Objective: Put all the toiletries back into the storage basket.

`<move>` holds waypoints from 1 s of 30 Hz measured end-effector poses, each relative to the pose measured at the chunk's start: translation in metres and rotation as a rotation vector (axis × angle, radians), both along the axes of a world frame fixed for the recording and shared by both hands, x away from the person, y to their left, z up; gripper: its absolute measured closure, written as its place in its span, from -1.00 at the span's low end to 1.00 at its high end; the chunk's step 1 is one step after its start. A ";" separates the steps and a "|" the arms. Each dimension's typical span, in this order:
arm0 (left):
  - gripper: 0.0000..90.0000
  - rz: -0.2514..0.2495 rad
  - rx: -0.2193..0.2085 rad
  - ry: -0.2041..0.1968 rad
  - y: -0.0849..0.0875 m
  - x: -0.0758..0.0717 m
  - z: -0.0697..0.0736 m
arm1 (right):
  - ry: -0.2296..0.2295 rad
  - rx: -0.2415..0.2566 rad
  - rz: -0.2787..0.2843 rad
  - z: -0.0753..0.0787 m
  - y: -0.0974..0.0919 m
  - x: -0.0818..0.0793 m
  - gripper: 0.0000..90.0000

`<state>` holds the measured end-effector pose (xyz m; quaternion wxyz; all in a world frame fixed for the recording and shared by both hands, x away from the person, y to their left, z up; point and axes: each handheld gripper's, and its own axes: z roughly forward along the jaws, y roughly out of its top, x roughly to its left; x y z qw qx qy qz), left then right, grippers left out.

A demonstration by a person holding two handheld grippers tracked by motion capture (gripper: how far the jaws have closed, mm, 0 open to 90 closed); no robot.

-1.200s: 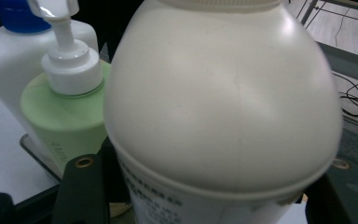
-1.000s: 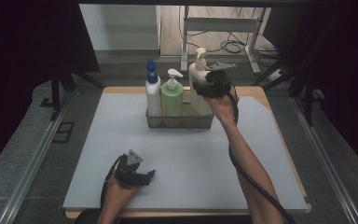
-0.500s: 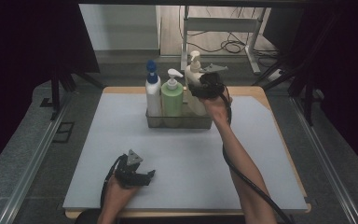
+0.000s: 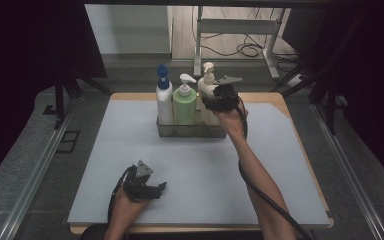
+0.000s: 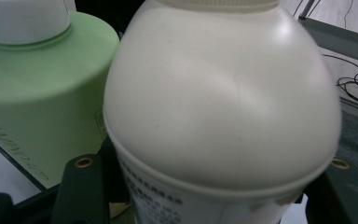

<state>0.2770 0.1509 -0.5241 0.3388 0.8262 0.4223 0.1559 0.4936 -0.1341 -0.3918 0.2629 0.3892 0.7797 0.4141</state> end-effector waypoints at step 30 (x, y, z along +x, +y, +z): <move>-0.65 -0.001 0.000 -0.001 0.000 0.000 0.000 | 0.040 -0.008 -0.001 -0.021 -0.008 -0.011 -0.14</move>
